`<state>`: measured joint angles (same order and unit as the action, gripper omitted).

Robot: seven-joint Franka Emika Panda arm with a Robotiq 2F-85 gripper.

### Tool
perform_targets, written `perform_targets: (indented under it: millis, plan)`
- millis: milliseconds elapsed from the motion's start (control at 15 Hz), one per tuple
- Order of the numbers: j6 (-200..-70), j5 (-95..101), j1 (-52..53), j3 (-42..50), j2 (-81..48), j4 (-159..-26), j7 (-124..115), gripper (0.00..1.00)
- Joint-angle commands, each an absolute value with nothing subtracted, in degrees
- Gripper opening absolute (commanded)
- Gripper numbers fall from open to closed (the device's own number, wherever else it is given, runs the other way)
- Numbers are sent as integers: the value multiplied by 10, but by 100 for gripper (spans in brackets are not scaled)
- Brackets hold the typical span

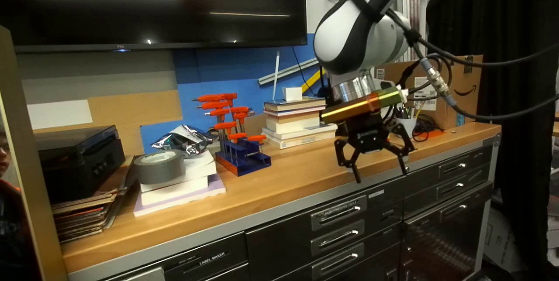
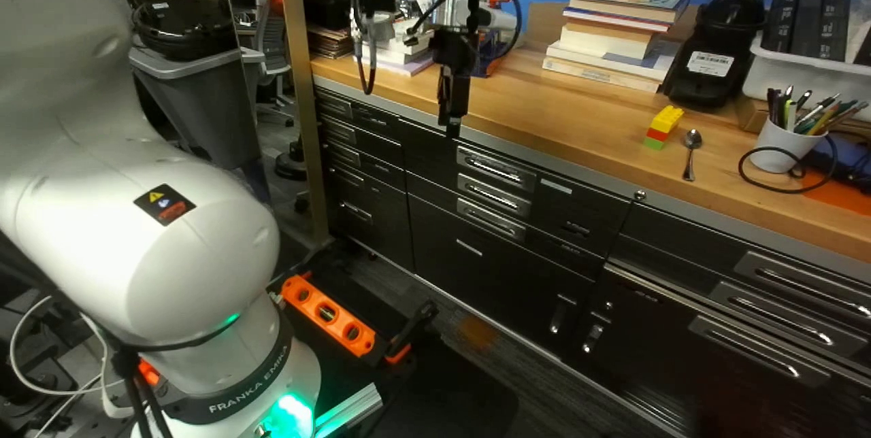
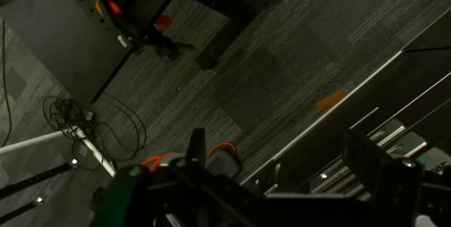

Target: Pick up the black objects from the counter and put them in the open drawer and close it

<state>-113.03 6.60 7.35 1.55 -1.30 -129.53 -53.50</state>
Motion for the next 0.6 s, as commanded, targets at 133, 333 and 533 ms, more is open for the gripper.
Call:
perform_targets:
  millis: [133,333,533]
  plan:
    - [-1090,69,41,1,94,-1298,-342,100]
    - [-1064,63,28,5,151,-1299,-226,100]
    - [-1043,64,12,19,212,-1310,-102,100]
